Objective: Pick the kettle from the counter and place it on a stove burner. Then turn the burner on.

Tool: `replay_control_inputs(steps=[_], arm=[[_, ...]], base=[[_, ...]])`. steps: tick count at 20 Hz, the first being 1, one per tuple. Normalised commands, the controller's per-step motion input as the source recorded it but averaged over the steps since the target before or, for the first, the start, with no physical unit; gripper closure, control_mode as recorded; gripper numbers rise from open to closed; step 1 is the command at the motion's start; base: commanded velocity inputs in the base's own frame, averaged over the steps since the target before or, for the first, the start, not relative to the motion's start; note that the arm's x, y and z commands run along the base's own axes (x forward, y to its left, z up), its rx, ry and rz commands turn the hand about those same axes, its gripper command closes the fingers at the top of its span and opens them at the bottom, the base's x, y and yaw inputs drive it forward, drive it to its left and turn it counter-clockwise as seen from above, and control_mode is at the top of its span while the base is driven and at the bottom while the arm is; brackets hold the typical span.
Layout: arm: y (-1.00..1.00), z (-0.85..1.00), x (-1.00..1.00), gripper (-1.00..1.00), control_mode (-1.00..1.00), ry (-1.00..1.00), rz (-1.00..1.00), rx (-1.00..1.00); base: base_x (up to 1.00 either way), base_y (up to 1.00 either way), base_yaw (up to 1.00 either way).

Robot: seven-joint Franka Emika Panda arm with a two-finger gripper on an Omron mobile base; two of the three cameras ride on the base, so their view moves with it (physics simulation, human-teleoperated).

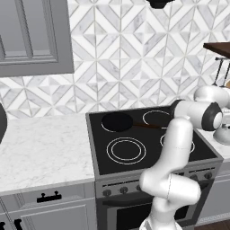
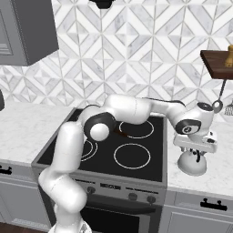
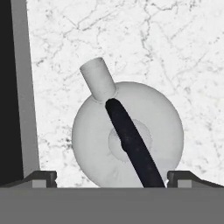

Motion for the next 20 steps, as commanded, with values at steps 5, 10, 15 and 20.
replay_control_inputs(steps=[5,10,15,20], arm=[[-0.06,-0.04,0.0,-1.0,-1.0,-0.05,0.0,0.0],[-0.02,0.02,0.0,-1.0,-1.0,-0.08,0.0,0.0],[0.0,0.0,0.06,-1.0,-1.0,-0.13,0.0,0.0],[0.0,0.0,0.08,-1.0,-1.0,-0.03,0.01,0.0]], base=[[0.0,0.0,0.0],[0.0,0.0,0.0],[0.0,0.0,0.0],[0.0,0.0,0.0]])
